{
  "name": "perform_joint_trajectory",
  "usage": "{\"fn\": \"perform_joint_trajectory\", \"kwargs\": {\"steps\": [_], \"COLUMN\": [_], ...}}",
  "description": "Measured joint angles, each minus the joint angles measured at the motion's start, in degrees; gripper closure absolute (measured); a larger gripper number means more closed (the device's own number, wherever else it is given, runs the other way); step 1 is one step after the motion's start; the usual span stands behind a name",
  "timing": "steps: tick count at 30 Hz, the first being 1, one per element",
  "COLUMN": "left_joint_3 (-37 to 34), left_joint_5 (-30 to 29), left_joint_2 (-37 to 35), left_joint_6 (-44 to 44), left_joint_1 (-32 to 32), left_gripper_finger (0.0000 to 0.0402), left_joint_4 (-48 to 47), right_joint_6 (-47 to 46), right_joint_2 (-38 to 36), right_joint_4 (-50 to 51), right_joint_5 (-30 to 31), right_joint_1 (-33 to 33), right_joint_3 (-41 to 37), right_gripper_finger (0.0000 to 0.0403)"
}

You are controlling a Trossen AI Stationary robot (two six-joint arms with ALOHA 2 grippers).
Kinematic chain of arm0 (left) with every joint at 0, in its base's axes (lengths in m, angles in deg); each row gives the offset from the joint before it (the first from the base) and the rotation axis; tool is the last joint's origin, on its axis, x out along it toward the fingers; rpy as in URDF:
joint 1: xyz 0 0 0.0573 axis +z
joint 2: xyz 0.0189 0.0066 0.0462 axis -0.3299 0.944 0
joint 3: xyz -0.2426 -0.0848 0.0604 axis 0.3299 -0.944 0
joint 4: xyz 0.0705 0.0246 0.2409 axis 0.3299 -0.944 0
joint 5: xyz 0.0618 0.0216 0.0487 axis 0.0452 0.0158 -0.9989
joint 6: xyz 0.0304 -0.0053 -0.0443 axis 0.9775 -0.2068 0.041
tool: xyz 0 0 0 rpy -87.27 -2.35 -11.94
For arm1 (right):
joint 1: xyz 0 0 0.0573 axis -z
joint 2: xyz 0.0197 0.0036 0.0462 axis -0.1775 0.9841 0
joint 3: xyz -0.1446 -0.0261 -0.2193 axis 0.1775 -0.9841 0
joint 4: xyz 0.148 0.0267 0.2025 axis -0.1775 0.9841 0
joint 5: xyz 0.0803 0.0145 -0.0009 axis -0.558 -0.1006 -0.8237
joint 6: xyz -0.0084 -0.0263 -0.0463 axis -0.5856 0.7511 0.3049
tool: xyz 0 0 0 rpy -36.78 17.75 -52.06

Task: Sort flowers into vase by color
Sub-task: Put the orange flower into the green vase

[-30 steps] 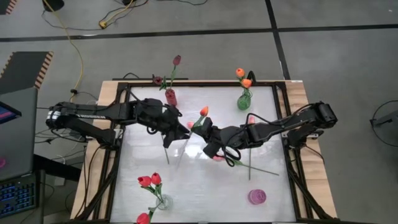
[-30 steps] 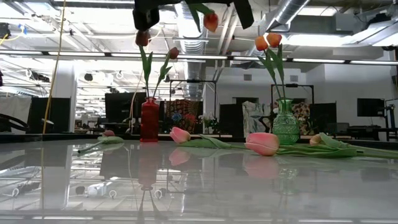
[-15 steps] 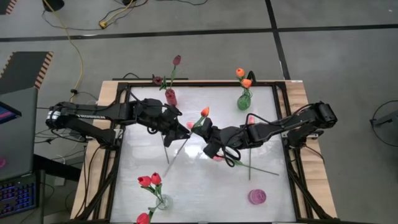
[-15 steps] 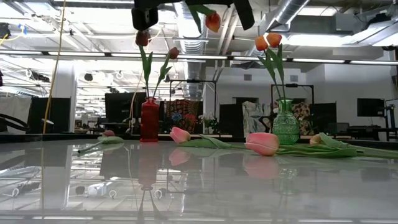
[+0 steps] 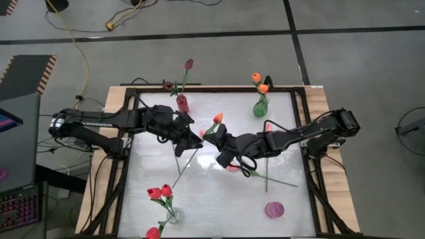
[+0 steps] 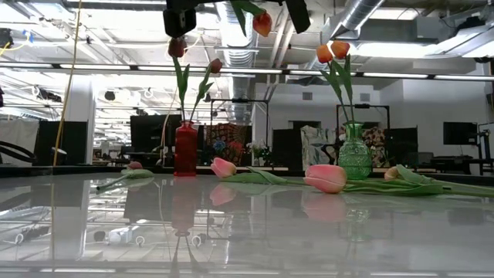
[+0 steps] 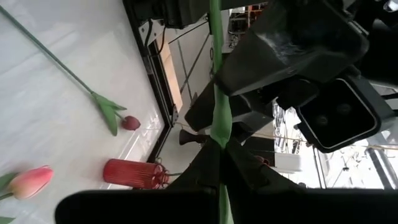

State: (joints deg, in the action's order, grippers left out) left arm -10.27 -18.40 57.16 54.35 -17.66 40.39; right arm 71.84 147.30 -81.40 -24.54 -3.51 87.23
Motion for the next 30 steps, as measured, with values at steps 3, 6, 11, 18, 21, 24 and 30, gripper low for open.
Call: {"fn": "perform_joint_trajectory", "kwargs": {"steps": [3,6,11,18,21,24,30], "left_joint_3": [0.00,0.00,0.00,-0.04,-0.06,-0.04,-0.07], "left_joint_5": [-0.06,-0.55,-0.55,-0.61,-0.81,-1.32,-3.26], "left_joint_2": [0.00,0.00,0.00,0.00,0.00,0.00,0.00], "left_joint_6": [0.00,0.02,0.54,0.61,0.62,0.65,0.95], "left_joint_1": [0.00,-0.04,-0.04,-0.04,-0.04,-0.04,0.02], "left_gripper_finger": [0.0265,0.0272,0.0319,0.0394,0.0394,0.0393,0.0400], "left_joint_4": [0.03,0.02,0.04,-0.46,-0.44,-0.38,-0.02], "right_joint_6": [0.02,0.00,-0.21,-0.83,-0.88,-1.08,-4.87], "right_joint_2": [0.00,0.00,0.00,0.00,0.00,0.00,0.00], "right_joint_4": [-0.35,-0.35,-0.34,-0.51,-0.72,-0.75,-0.76], "right_joint_5": [0.00,0.00,0.04,0.04,0.04,0.04,-0.05], "right_joint_1": [0.00,0.02,0.02,0.00,0.00,0.00,-0.31], "right_joint_3": [0.00,0.00,0.00,0.00,0.00,0.00,0.00], "right_gripper_finger": [0.0365,0.0365,0.0365,0.0347,0.0328,0.0302,0.0239]}}
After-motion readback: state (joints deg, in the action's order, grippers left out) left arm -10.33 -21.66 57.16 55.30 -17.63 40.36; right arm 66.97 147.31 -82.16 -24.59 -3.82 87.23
